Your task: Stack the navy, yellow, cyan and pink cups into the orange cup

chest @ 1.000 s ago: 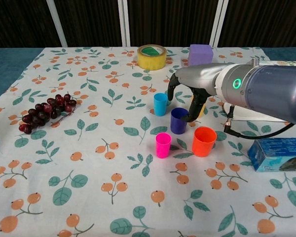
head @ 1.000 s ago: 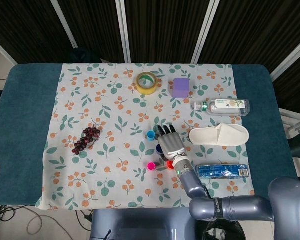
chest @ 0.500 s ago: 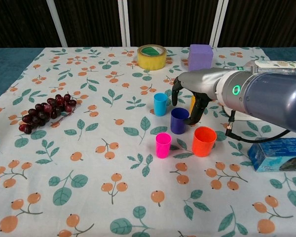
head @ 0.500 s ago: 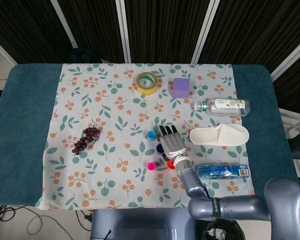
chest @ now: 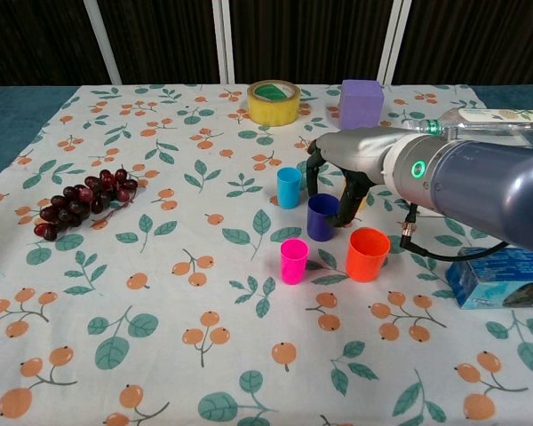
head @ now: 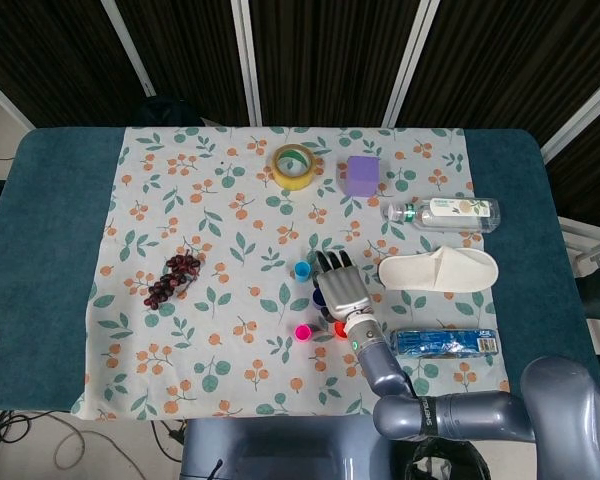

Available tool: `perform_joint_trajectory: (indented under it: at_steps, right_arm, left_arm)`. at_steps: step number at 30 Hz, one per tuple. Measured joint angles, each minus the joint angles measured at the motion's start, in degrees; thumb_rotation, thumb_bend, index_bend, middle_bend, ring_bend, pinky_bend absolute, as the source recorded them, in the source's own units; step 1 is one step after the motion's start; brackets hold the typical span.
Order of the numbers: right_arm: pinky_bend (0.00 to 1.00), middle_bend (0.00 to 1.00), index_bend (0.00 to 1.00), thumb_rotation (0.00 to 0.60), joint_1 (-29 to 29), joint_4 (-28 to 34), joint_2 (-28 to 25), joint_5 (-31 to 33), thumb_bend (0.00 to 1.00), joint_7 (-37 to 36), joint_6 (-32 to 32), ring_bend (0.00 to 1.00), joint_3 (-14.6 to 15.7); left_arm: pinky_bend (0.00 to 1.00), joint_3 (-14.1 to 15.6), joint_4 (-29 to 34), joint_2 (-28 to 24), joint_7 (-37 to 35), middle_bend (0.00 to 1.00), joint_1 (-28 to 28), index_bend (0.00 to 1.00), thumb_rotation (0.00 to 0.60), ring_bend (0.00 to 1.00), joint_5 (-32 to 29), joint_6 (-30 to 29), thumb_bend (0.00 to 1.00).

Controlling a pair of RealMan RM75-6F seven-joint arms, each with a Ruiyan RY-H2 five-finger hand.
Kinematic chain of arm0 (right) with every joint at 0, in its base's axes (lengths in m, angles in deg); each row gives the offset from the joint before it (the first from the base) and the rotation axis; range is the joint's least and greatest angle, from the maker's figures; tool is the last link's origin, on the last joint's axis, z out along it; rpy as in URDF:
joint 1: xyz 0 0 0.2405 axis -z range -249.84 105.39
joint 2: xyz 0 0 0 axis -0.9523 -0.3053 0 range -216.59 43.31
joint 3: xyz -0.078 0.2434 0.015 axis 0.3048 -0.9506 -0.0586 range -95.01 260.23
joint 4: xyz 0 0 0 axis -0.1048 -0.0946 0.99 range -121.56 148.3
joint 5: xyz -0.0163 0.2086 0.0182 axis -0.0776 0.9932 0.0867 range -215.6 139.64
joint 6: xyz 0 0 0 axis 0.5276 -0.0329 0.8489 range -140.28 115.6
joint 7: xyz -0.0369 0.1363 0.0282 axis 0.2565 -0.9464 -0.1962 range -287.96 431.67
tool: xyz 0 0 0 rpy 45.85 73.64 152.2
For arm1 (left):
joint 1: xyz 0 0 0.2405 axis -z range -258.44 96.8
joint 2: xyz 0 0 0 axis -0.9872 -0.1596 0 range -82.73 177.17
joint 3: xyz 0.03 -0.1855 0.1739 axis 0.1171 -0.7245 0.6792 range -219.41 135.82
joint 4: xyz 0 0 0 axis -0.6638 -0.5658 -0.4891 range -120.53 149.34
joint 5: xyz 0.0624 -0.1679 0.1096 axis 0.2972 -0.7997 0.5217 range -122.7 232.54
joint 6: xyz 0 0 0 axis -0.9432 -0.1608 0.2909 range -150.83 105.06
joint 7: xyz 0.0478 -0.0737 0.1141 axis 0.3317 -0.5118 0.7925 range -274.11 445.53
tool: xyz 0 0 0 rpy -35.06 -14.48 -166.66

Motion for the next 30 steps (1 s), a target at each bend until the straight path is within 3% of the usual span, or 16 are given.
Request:
perform_joint_trajectory:
  at_steps: [12, 19, 30]
  right_arm:
    - [0.04, 0.0, 0.5, 0.6, -0.02, -1.36, 0.96, -0.73, 0.4, -0.56, -0.23, 0.0, -0.23]
    - [0.04, 0.0, 0.5, 0.6, 0.14, -0.63, 0.4, -1.49, 0.4, -1.1, -0.5, 0.0, -0.71]
    - [0.04, 0.0, 0.5, 0.6, 1.63, 11.33, -7.95, -4.21, 0.4, -0.99, -3.37, 0.0, -1.53]
  left_arm:
    - [0.0, -0.13, -0.11, 0.13, -0.04, 0.01, 0.06, 0.15, 0.6, 0.0, -0.1, 0.01, 0.77]
    - [0.0, -0.21, -0.09, 0.13, -0.08, 0.01, 0.05, 0.15, 0.6, 0.0, -0.21, -0.02, 0.77]
    - [0.0, -0.19, 0.0, 0.12, 0.01, 0.01, 0.05, 0.15, 0.6, 0.0, -0.2, -0.02, 0.77]
